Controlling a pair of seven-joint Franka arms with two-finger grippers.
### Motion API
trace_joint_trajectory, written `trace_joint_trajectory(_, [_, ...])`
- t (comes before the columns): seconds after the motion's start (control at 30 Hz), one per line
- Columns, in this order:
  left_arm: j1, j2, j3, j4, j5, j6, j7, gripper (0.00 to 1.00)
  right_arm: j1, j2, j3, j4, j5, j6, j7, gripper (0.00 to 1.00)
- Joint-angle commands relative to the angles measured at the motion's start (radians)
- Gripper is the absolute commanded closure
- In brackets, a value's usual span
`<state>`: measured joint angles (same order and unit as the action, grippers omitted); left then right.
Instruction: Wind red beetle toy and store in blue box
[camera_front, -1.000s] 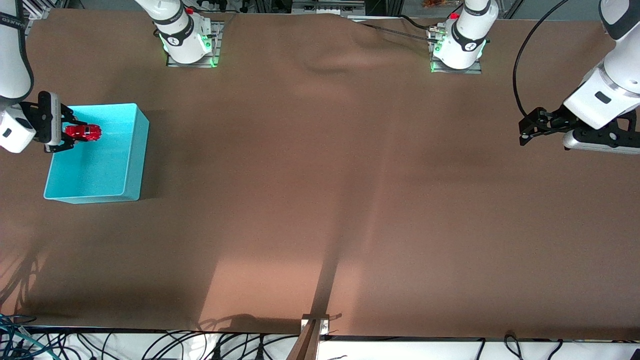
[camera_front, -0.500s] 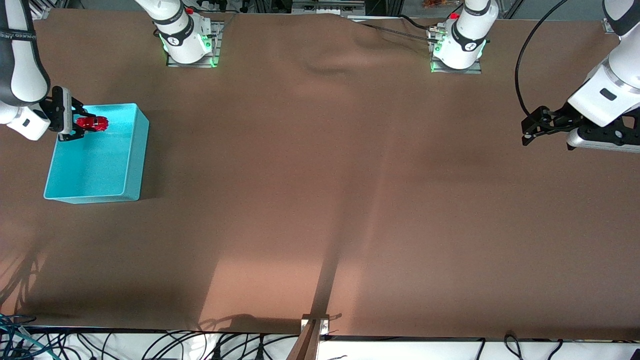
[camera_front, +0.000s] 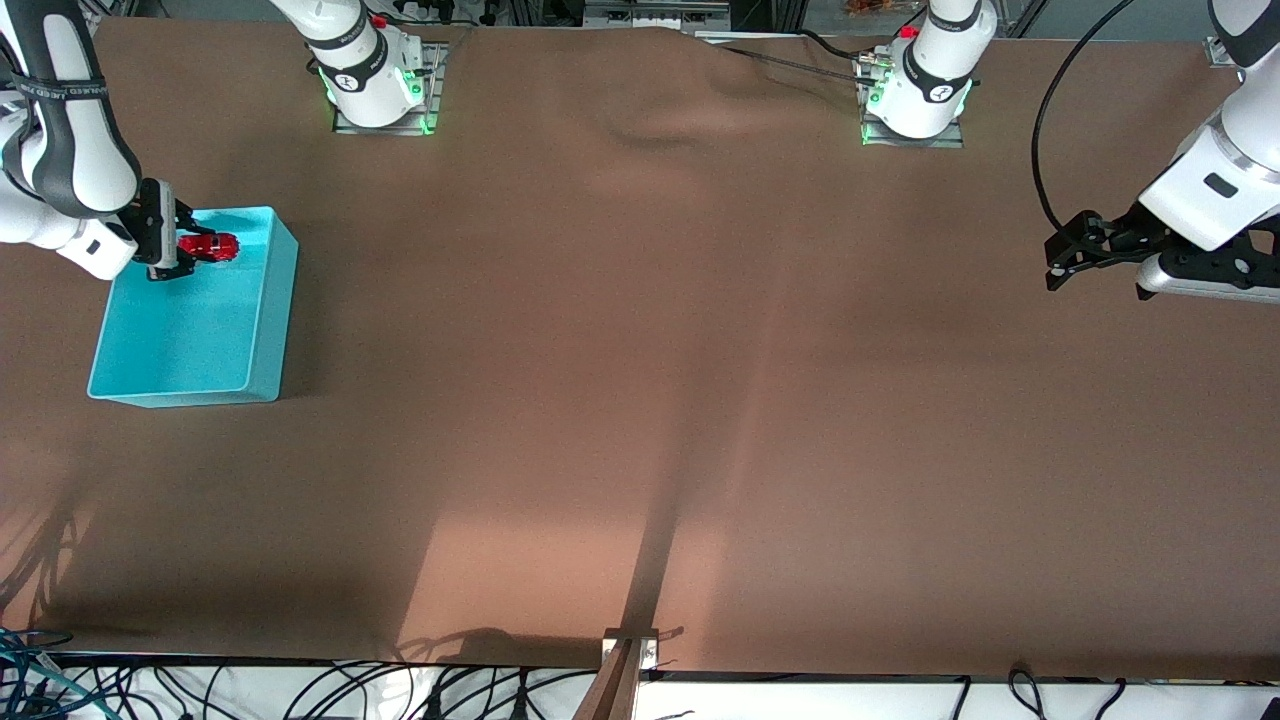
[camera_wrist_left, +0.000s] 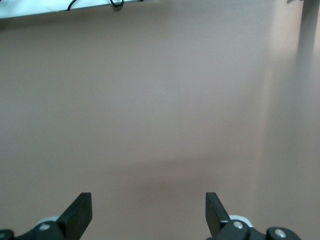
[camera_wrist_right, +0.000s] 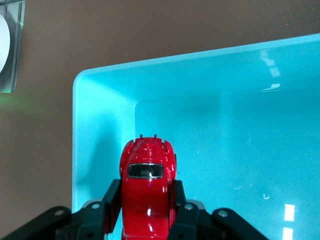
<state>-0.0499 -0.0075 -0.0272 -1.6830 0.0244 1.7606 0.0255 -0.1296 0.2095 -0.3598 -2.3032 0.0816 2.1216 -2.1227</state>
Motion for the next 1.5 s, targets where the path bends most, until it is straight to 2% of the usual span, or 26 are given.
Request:
trace_joint_trajectory(0.0, [0.002,0.004,-0.007,0.011,-0.003,-0.018,-0.009,0.00,-0.015,0.018,-0.004,-0.009,0.017,0.020,-0.020,0.84])
trace_joint_trajectory(0.1, [0.002,0.003,-0.007,0.016,-0.003,-0.018,-0.009,0.00,-0.016,0.031,-0.004,-0.009,0.017,0.027,-0.020,0.81])
trace_joint_trajectory(0.13, [0.002,0.003,-0.007,0.016,-0.003,-0.018,-0.009,0.00,-0.016,0.036,-0.004,-0.009,0.017,0.029,-0.020,0.77])
trace_joint_trajectory(0.27, [0.004,0.003,-0.005,0.016,-0.003,-0.018,-0.006,0.00,-0.018,0.059,-0.004,-0.004,0.018,0.029,-0.020,0.53])
trace_joint_trajectory(0.37, [0.001,0.006,-0.005,0.016,-0.003,-0.018,-0.015,0.00,-0.018,0.073,-0.004,-0.002,0.041,0.028,-0.019,0.29])
trace_joint_trajectory(0.47, [-0.002,0.017,-0.005,0.016,-0.004,-0.018,-0.016,0.00,-0.016,0.077,-0.002,0.002,0.052,0.024,-0.019,0.13])
trace_joint_trajectory(0.5, [0.001,0.015,-0.005,0.016,-0.004,-0.016,-0.013,0.00,-0.016,0.077,-0.001,0.005,0.052,0.021,-0.020,0.02])
trace_joint_trajectory(0.7, [-0.001,0.017,-0.005,0.037,-0.004,-0.018,-0.015,0.00,-0.010,0.076,0.009,0.040,0.052,-0.012,-0.020,0.00])
trace_joint_trajectory(0.8, [0.002,0.017,-0.005,0.046,-0.004,-0.018,-0.016,0.00,-0.005,0.076,0.027,0.085,0.053,-0.074,-0.020,0.00])
trace_joint_trajectory(1.13, [0.016,0.018,0.001,0.052,-0.041,-0.018,-0.016,0.00,-0.005,0.042,0.117,0.310,0.053,-0.290,0.027,0.00])
trace_joint_trajectory(1.3, [0.018,0.017,0.000,0.052,-0.041,-0.018,-0.018,0.00,-0.005,0.004,0.153,0.412,0.053,-0.412,0.203,0.00])
trace_joint_trajectory(1.47, [0.019,0.017,0.000,0.052,-0.041,-0.018,-0.016,0.00,-0.005,-0.015,0.202,0.530,0.052,-0.583,0.491,0.00])
